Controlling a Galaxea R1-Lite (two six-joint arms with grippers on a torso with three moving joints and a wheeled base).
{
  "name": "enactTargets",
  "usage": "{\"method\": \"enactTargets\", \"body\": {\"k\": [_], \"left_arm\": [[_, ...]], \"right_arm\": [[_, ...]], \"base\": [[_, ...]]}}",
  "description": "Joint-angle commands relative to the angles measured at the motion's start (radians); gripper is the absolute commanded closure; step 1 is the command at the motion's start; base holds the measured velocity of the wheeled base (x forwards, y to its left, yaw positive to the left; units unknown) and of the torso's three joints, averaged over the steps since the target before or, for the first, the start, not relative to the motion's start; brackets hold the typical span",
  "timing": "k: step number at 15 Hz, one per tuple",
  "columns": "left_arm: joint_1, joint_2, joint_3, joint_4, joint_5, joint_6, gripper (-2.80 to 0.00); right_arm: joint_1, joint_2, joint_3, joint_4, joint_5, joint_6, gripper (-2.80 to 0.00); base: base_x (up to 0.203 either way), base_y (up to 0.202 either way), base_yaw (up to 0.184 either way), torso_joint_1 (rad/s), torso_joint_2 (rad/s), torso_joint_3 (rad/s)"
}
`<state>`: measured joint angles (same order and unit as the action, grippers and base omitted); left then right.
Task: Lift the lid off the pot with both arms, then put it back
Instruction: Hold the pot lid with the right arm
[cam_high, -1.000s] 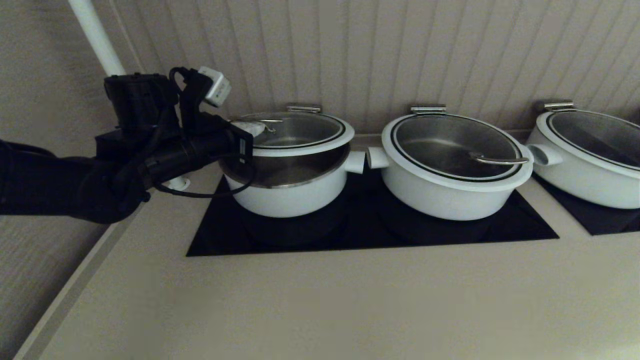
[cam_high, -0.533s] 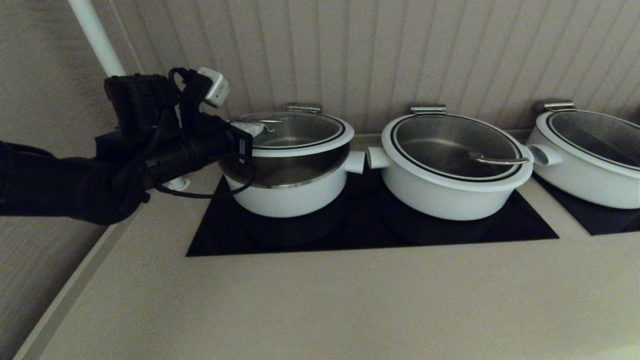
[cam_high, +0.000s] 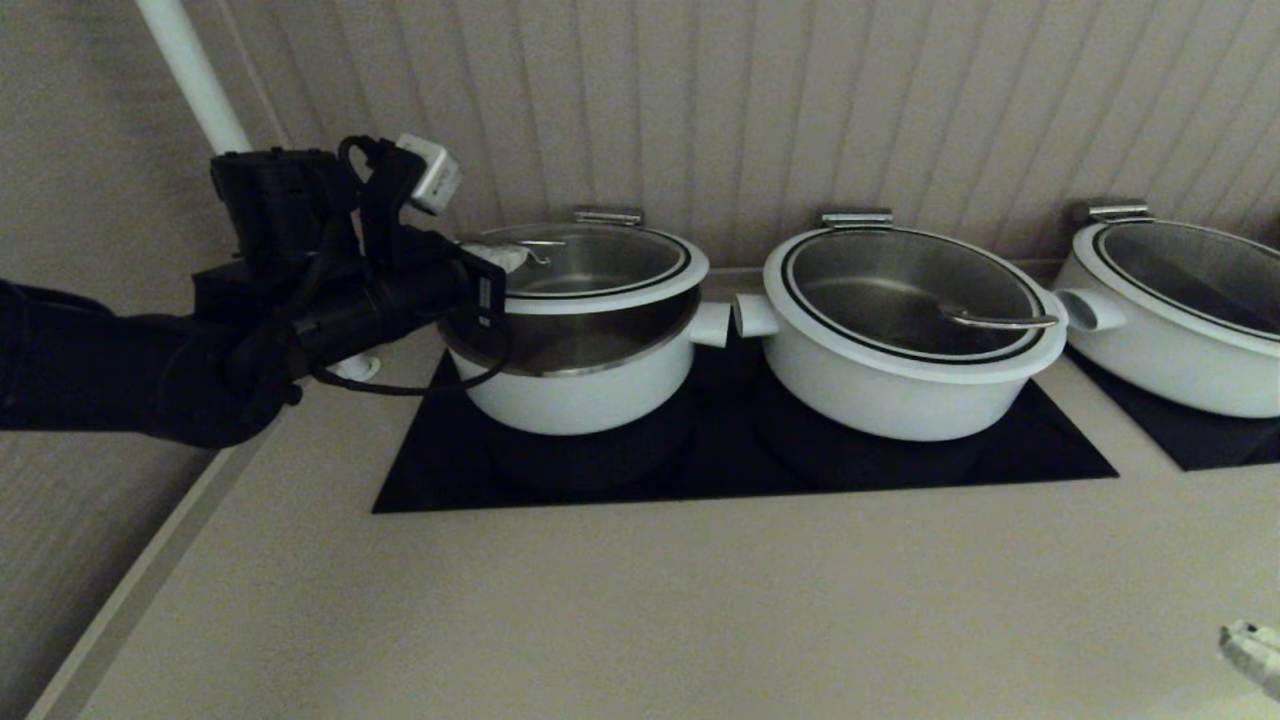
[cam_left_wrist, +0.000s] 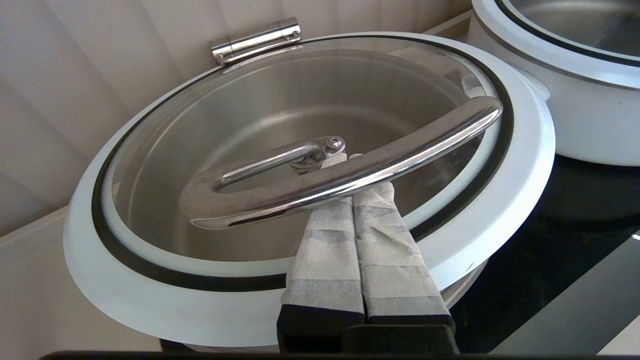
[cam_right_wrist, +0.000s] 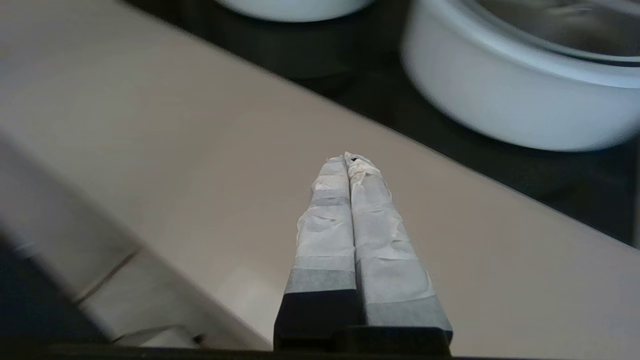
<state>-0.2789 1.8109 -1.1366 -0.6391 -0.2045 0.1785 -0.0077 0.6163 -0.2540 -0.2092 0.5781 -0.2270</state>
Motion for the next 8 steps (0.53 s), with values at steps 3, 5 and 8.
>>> {"method": "enactTargets", "body": {"k": [3, 5, 8], "left_arm": [[0.001, -0.001, 0.003, -0.004, -0.001, 0.001, 0.00], [0.000, 0.000, 0.001, -0.004, -0.001, 0.001, 0.00], [0.000, 0.002, 0.001, -0.004, 0.000, 0.001, 0.00]], "right_arm": [[0.001, 0.184, -0.006, -0.080, 0.169, -0.002, 0.00], [0.013, 0.283, -0.018, -0.154, 0.216, -0.002, 0.00], [0.114, 0.435, -0.024, -0.315, 0.236, 0.003, 0.00]], "base": [[0.000, 0.000, 0.000, 0.000, 0.00, 0.000], [0.000, 0.000, 0.000, 0.000, 0.00, 0.000], [0.000, 0.000, 0.000, 0.000, 0.00, 0.000]]}}
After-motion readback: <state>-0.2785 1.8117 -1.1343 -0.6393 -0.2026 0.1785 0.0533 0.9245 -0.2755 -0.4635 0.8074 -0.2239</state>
